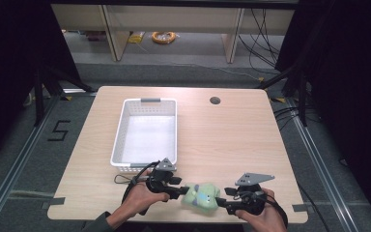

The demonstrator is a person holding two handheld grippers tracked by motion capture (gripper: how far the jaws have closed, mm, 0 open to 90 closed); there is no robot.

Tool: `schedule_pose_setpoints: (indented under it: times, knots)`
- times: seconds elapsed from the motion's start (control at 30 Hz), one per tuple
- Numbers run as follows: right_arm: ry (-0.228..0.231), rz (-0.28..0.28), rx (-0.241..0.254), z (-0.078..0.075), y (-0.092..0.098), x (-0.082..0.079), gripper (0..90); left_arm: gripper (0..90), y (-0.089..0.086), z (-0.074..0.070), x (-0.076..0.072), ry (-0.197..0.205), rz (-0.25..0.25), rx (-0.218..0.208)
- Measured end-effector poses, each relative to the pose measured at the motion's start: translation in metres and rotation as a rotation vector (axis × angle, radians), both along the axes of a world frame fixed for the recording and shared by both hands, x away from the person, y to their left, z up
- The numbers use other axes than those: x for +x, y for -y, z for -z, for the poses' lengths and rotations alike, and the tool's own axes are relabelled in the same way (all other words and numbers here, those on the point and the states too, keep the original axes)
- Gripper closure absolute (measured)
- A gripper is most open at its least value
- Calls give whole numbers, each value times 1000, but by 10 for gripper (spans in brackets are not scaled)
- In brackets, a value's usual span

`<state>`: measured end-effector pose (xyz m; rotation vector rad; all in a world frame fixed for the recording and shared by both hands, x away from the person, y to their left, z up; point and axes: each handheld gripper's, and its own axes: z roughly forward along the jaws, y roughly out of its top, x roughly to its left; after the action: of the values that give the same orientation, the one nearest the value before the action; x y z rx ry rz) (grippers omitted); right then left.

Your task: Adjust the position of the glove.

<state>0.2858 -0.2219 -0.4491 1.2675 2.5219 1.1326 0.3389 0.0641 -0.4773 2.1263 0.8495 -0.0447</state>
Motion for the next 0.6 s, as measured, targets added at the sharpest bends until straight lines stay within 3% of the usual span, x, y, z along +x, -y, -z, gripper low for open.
schedule_pose_setpoints:
  times: [0.03, 0.07, 0.13, 0.17, 0.23, 0.3, 0.33, 0.37, 0.47, 0.53, 0.6]
  knots:
    - [-19, 17, 16, 2, -2, 2, 466, 465, 1, 2, -1, -24, -5, -12]
    - [-9, 18, 20, 6, -1, 8, 453, 445, 1, 3, -1, -43, -4, -15]
    - [-48, 30, 34, 9, -2, 13, 434, 417, 3, 6, -2, -71, -16, -20]
    - [-54, 28, 24, 11, -4, 16, 415, 407, 4, 8, -2, -92, -26, -26]
    - [-91, 21, 15, 17, -8, 21, 371, 399, 7, 11, -2, -104, -36, -21]
    - [-98, 42, 6, 23, -12, 23, 338, 397, 8, 12, -1, -112, -35, 15]
    - [-117, 31, -17, 25, -13, 24, 329, 397, 10, 15, -1, -116, -36, -11]
    - [-106, 30, -10, 27, -14, 25, 324, 397, 12, 16, -1, -122, -41, 8]
    - [-152, 14, -37, 34, -14, 30, 302, 402, 16, 19, -1, -126, -39, 35]
    - [-185, 24, -29, 39, -14, 32, 276, 401, 17, 23, 0, -143, -41, 19]
    - [-215, 3, -4, 45, -13, 35, 269, 401, 16, 23, 1, -158, -50, 29]
